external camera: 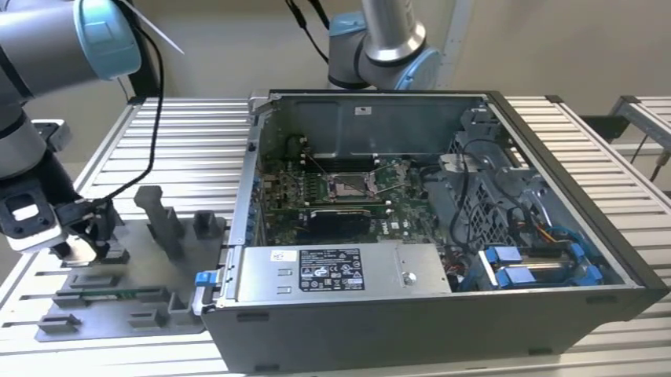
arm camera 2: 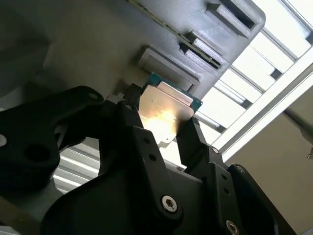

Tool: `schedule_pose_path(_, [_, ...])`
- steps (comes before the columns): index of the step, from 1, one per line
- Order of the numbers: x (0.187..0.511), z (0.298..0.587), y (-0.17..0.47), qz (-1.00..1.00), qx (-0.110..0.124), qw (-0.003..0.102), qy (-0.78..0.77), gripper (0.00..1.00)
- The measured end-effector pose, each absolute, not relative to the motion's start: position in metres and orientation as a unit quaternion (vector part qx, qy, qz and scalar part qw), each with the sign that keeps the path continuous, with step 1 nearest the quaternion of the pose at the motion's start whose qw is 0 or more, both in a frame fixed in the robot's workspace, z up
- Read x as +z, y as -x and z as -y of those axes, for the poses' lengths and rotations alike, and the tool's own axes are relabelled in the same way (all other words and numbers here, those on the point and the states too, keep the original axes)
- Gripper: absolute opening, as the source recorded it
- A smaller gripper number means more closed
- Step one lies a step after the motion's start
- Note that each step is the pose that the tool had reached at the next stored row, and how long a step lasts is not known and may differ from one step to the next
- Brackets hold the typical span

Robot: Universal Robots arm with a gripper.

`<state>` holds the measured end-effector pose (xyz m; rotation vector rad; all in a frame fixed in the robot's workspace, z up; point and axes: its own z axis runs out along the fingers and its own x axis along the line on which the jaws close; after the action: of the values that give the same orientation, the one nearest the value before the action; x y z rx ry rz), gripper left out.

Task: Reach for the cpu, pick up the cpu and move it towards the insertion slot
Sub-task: 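Pick up the cpu and move it towards the insertion slot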

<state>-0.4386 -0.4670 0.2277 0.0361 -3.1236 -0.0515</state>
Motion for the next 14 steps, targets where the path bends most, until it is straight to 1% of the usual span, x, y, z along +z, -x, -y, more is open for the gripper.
schedule_pose_path(14, [0.291,0.467,0.439,1.000,-0.016,0.009,-0.011,0.00])
